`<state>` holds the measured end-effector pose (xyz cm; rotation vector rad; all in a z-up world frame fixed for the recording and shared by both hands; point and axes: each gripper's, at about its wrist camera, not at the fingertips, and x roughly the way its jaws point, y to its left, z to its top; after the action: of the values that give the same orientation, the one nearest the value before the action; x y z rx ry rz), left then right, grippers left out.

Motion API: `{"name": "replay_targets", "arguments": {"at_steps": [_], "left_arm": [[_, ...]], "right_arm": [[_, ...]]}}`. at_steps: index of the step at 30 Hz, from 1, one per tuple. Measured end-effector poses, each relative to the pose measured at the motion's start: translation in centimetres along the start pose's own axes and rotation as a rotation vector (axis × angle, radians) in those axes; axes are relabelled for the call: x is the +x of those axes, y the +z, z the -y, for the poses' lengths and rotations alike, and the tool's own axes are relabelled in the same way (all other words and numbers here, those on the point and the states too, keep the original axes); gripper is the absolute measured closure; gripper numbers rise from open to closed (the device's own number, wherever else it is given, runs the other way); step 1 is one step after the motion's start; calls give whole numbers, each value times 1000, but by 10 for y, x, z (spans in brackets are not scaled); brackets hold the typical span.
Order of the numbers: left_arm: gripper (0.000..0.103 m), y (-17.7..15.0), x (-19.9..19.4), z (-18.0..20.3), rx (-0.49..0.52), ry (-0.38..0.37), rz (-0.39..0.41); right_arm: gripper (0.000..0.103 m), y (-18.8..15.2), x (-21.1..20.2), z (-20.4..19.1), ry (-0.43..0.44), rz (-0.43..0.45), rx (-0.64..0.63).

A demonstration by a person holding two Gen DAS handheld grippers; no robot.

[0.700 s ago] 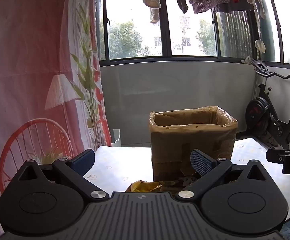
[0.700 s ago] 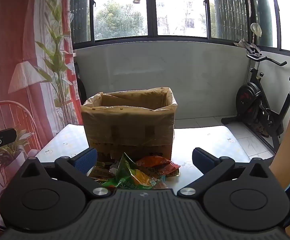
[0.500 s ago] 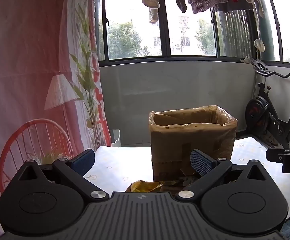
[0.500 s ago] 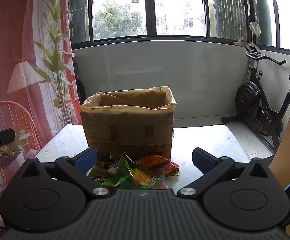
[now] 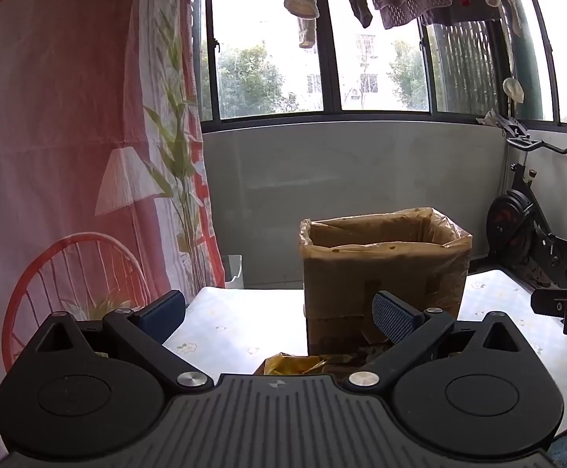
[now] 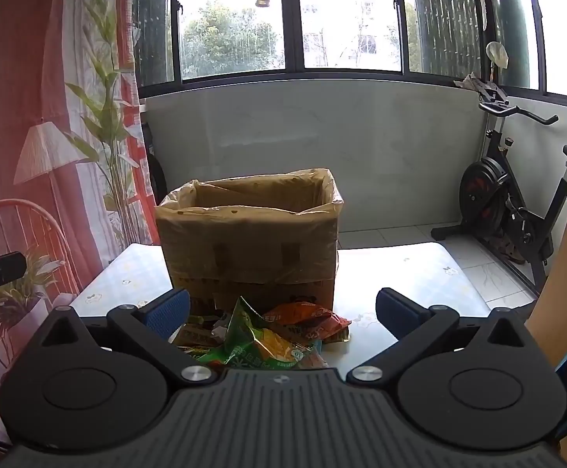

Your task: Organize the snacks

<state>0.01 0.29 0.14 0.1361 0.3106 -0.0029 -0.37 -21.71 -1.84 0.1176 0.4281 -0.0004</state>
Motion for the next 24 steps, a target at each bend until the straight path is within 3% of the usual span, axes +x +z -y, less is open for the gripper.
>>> {"name": "replay_targets", "arguments": {"at_steps": [24], "left_arm": [[0, -3, 3, 0, -16, -23, -7]], "right_arm": [[0, 2, -4, 1, -12, 8, 11]]}}
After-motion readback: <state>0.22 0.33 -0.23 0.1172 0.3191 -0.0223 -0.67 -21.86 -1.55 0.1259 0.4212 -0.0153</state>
